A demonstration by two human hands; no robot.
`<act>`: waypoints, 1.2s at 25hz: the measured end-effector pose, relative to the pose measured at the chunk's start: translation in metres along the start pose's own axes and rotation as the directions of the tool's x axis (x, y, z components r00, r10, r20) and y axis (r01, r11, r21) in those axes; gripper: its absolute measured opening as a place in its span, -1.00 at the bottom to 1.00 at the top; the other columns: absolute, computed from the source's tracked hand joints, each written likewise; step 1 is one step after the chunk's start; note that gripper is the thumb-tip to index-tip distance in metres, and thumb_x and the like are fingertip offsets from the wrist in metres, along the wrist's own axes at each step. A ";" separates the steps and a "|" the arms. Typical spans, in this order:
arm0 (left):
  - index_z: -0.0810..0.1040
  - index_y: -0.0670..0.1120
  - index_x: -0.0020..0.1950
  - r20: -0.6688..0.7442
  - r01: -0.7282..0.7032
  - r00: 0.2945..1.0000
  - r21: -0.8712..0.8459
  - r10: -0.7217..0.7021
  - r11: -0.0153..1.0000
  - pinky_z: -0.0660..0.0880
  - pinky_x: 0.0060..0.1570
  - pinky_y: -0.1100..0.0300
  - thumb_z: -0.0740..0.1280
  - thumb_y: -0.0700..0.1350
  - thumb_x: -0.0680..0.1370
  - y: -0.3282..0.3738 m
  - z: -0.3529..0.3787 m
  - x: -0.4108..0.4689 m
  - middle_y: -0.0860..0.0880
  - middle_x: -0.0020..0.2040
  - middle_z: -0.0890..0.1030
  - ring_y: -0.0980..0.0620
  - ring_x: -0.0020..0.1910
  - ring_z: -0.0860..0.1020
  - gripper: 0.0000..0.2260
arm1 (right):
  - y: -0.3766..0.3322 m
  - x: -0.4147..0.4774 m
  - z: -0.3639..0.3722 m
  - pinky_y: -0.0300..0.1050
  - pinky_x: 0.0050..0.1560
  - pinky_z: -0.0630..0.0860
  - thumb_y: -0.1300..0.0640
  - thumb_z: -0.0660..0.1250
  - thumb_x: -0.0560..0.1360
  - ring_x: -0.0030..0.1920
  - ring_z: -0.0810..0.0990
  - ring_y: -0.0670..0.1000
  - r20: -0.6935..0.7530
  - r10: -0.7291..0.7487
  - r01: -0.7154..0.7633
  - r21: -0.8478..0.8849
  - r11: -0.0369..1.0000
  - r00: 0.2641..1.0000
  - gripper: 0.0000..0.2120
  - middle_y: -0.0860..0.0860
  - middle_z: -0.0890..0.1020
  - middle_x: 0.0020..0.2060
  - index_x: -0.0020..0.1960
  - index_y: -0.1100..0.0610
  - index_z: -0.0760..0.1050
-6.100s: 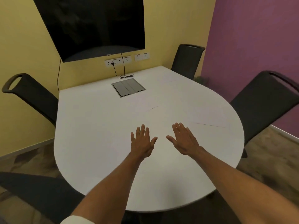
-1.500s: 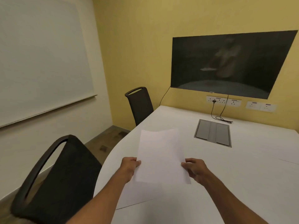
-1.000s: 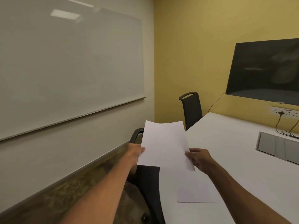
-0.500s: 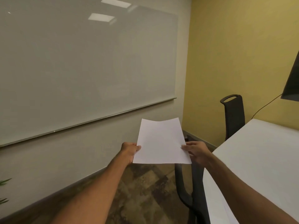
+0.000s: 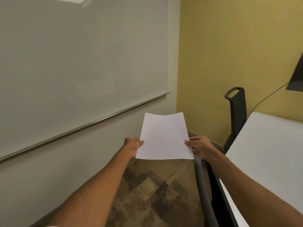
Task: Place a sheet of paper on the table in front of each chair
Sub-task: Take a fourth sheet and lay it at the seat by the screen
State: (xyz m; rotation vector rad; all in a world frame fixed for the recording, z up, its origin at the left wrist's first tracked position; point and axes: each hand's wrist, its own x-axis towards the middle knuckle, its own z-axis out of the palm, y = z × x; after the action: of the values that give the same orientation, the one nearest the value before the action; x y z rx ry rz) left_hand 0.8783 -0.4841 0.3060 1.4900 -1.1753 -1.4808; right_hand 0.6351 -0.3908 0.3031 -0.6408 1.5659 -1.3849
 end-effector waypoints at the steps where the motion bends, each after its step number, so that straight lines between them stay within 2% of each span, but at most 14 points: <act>1: 0.49 -0.37 0.27 0.022 0.003 1.000 -0.003 -0.003 1.000 0.54 0.01 -0.03 0.34 -0.37 0.52 0.006 0.005 0.018 -0.29 0.21 0.58 -0.27 0.15 0.59 -0.68 | -0.003 0.015 0.002 0.05 0.12 0.55 0.42 0.40 0.43 0.13 0.59 0.21 -0.018 0.008 -0.008 0.010 1.000 1.000 -0.74 0.26 0.59 0.13 0.10 0.37 0.49; 3: 0.50 -0.36 0.25 0.060 0.008 0.998 0.021 -0.010 1.000 0.54 -0.01 0.00 0.33 -0.37 0.52 0.017 0.015 0.056 -0.28 0.20 0.58 -0.27 0.14 0.59 -0.71 | -0.009 0.046 0.007 0.02 0.07 0.56 0.42 0.41 0.41 0.13 0.59 0.20 -0.060 0.015 -0.013 0.029 1.000 0.998 -0.68 0.24 0.59 0.12 0.15 0.38 0.48; 9: 0.51 -0.39 0.21 0.186 -0.003 0.983 0.073 -0.011 0.997 0.53 -0.01 0.00 0.33 -0.38 0.53 0.055 0.047 0.183 -0.29 0.20 0.58 -0.26 0.14 0.59 -0.74 | -0.026 0.149 0.031 0.01 0.00 0.57 0.38 0.41 0.42 0.03 0.59 0.15 -0.195 0.048 -0.046 0.011 0.999 0.980 -0.79 0.16 0.60 0.01 0.04 0.29 0.50; 13: 0.52 -0.38 0.21 0.289 -0.044 0.957 0.133 0.004 0.990 0.53 -0.03 0.01 0.32 -0.36 0.53 0.094 0.073 0.271 -0.29 0.20 0.58 -0.24 0.09 0.59 -0.74 | -0.049 0.218 0.043 -0.13 -0.25 0.56 0.39 0.41 0.43 -0.14 0.60 0.07 -0.275 0.048 -0.042 0.029 0.999 0.960 -0.71 0.11 0.60 -0.10 0.13 0.35 0.49; 15: 0.52 -0.36 0.21 0.336 -0.075 0.942 0.167 0.015 0.983 0.53 -0.06 0.03 0.32 -0.33 0.54 0.114 0.090 0.309 -0.27 0.19 0.59 -0.18 -0.03 0.59 -0.75 | -0.062 0.247 0.047 -0.14 -0.28 0.55 0.38 0.40 0.44 -0.14 0.59 0.06 -0.318 0.050 -0.037 0.046 0.998 0.947 -0.73 0.12 0.60 -0.09 0.13 0.35 0.50; 19: 0.54 -0.33 0.20 0.430 -0.110 0.903 0.202 0.013 0.973 0.54 -0.08 0.05 0.34 -0.29 0.54 0.149 0.134 0.374 -0.25 0.18 0.59 -0.11 -0.14 0.56 -0.76 | -0.082 0.301 0.041 -0.03 -0.08 0.57 0.33 0.40 0.46 0.00 0.59 0.13 -0.421 0.062 -0.037 0.067 0.997 0.905 -0.81 0.16 0.59 0.04 0.05 0.30 0.50; 21: 0.53 -0.34 0.20 0.469 -0.110 0.883 0.209 -0.001 0.972 0.55 -0.13 0.06 0.34 -0.30 0.54 0.162 0.162 0.404 -0.25 0.17 0.59 -0.10 -0.18 0.57 -0.75 | -0.090 0.327 0.032 -0.01 -0.04 0.57 0.32 0.40 0.46 0.03 0.58 0.15 -0.460 0.051 -0.020 0.073 0.997 0.887 -0.82 0.17 0.59 0.05 0.05 0.30 0.51; 26: 0.51 -0.35 0.21 0.555 -0.108 0.831 0.220 -0.033 0.970 0.53 0.02 -0.06 0.34 -0.35 0.52 0.190 0.257 0.477 -0.28 0.22 0.57 -0.27 0.16 0.57 -0.74 | -0.114 0.401 -0.010 0.08 0.17 0.53 0.29 0.39 0.47 0.11 0.58 0.18 -0.569 0.034 0.016 0.083 0.996 0.821 -0.81 0.17 0.58 0.10 0.07 0.28 0.51; 30: 0.51 -0.36 0.20 0.639 -0.135 0.768 0.208 -0.030 0.969 0.53 0.11 -0.09 0.33 -0.36 0.52 0.225 0.356 0.531 -0.29 0.23 0.56 -0.28 0.20 0.55 -0.75 | -0.145 0.467 -0.064 0.08 0.19 0.53 0.28 0.39 0.48 0.17 0.56 0.20 -0.659 0.006 0.074 0.093 0.993 0.752 -0.76 0.18 0.55 0.14 0.13 0.28 0.48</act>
State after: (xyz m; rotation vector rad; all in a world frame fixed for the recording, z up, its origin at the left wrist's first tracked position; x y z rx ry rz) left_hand 0.4603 -1.0178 0.3094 1.0914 -1.8426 -1.9390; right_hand 0.3452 -0.7896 0.3020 -0.0854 1.9995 -1.8394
